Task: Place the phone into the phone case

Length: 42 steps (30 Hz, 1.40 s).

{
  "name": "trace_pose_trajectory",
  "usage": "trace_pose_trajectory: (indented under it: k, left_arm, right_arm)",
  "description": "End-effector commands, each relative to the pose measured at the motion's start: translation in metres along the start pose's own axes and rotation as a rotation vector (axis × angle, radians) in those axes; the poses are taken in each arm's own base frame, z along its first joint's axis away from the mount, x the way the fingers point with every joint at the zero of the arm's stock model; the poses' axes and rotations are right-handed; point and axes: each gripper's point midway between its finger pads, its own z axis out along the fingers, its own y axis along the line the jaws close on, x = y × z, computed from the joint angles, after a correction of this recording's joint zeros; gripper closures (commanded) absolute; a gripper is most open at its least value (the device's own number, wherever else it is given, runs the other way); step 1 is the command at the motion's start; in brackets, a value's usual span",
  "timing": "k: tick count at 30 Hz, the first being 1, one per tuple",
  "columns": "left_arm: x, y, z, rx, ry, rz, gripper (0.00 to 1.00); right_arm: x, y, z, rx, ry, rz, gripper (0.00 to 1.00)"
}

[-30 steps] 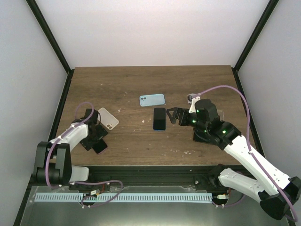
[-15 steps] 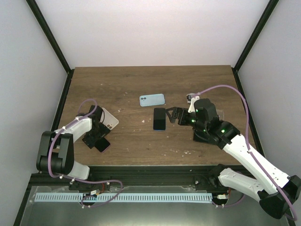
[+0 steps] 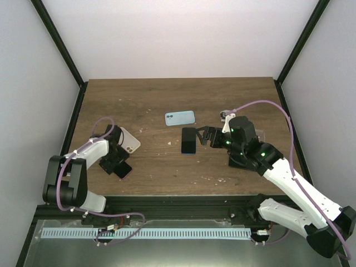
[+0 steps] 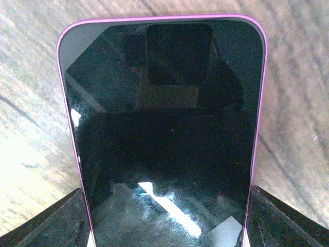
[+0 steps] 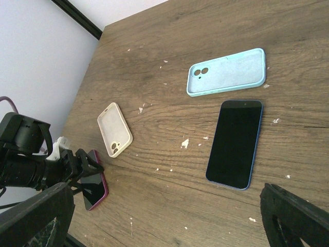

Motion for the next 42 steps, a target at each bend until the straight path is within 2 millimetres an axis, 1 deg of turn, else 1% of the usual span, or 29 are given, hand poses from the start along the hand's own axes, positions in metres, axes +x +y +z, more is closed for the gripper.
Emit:
trace_pose_trajectory:
  k: [1,5,8,10,11,14,19,22,24,26,27,32,37,42]
  left_arm:
    - [0.019,0.004,-0.003,0.024,0.05,0.028,0.37]
    - [0.01,-0.002,-0.017,0.06,-0.003,0.04,0.41]
    - [-0.001,-0.003,-0.034,0.071,-0.069,0.047,0.43]
    - [-0.008,-0.002,-0.045,0.08,-0.111,0.047,0.43]
    - [-0.011,-0.002,-0.05,0.086,-0.131,0.046,0.44]
    - [-0.019,-0.001,-0.066,0.103,-0.191,0.041,0.44]
    - [-0.032,0.006,-0.091,0.127,-0.299,0.025,0.45]
    - [-0.035,0.013,-0.1,0.14,-0.347,0.011,0.46]
    - [-0.034,0.018,-0.102,0.148,-0.364,0.003,0.46]
    - [-0.034,0.021,-0.107,0.162,-0.389,-0.001,0.46]
    - [-0.035,0.023,-0.109,0.167,-0.404,0.001,0.46]
    - [-0.042,0.033,-0.129,0.179,-0.495,0.003,0.46]
    - [-0.047,0.034,-0.143,0.194,-0.539,0.004,0.46]
    - [-0.047,0.033,-0.146,0.207,-0.54,0.005,0.46]
  right_arm:
    - [0.006,0.004,0.003,-0.02,0.029,0.021,0.0]
    - [0.014,0.005,0.01,-0.037,0.059,0.044,0.0]
    - [0.022,0.008,0.022,-0.076,0.09,0.063,0.02]
    - [0.027,0.013,0.035,-0.109,0.123,0.087,0.08]
    - [0.028,0.017,0.043,-0.129,0.138,0.096,0.13]
    - [0.035,0.028,0.073,-0.14,0.216,0.11,0.28]
    - [0.048,0.053,0.132,-0.116,0.297,0.026,0.48]
    - [0.055,0.067,0.166,-0.132,0.328,-0.014,0.59]
    - [0.058,0.074,0.189,-0.133,0.329,-0.04,0.64]
    - [0.063,0.075,0.212,-0.115,0.345,-0.055,0.67]
    - [0.065,0.075,0.228,-0.108,0.358,-0.062,0.67]
    - [0.08,0.08,0.273,-0.103,0.376,-0.121,0.68]
    - [0.097,0.084,0.305,-0.072,0.421,-0.187,0.68]
    - [0.114,0.085,0.324,-0.07,0.468,-0.213,0.68]
